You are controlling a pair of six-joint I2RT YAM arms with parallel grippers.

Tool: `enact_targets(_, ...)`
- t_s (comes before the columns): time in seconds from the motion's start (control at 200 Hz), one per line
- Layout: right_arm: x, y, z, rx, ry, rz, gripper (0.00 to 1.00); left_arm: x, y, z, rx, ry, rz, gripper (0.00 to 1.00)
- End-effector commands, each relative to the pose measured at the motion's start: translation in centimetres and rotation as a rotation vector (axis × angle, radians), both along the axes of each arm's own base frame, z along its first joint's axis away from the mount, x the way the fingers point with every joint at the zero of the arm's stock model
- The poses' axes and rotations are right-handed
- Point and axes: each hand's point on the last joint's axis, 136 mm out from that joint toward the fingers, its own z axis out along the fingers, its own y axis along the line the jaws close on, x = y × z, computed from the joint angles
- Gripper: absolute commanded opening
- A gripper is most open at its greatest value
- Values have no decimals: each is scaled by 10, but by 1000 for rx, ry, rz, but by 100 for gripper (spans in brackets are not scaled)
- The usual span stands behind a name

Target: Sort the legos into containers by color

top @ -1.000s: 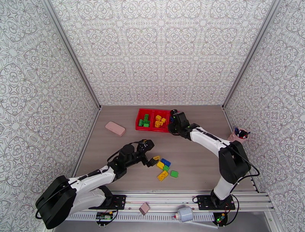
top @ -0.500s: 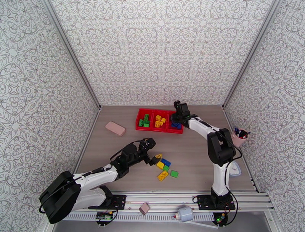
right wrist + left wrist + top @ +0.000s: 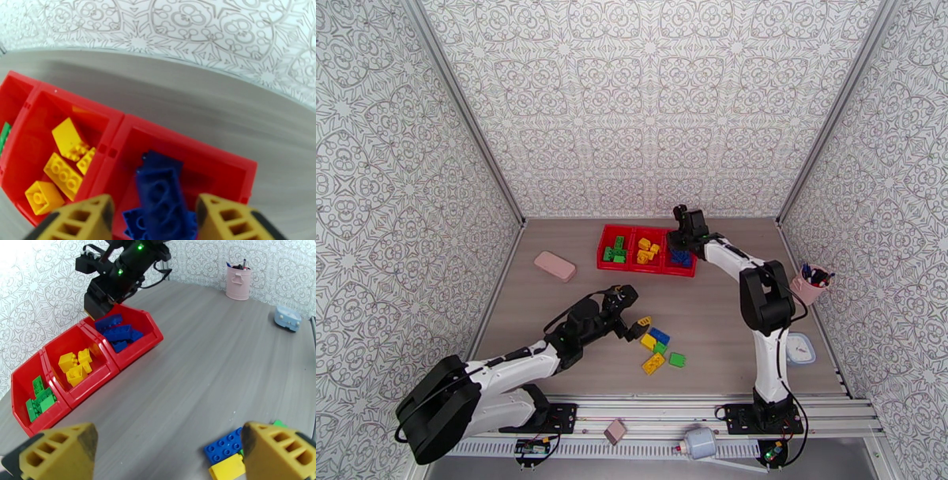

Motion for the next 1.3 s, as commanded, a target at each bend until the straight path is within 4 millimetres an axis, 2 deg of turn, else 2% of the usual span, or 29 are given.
enact_targets(0.0, -18, 2, 43, 33, -73, 52, 74, -3, 1, 5, 20, -6, -17, 100)
enact_targets(0.18, -60, 5, 50, 75, -78, 140, 87, -11, 0, -6, 112, 3, -85, 100)
enact_targets(0.36, -107, 10, 49, 84, -47, 253, 91, -25, -6, -14, 179, -2, -187, 100)
enact_targets(0.625, -176, 14, 13, -42, 147, 291, 92, -41, 3, -18, 200, 40, -272, 100)
enact_targets(0.935, -251, 40, -31, -150, 319, 404, 93, -47, 29, -23, 194, 39, -250, 100)
enact_targets(1.12, -297, 61, -56, -142, 463, 545, 91, -46, 31, -25, 172, 31, -240, 100)
enact_targets(1.205, -309, 65, -68, -166, 514, 577, 89, -46, 31, -26, 173, 24, -244, 100)
enact_targets(1.295, -308, 66, -76, -168, 533, 557, 86, -46, 31, -27, 173, 19, -245, 100)
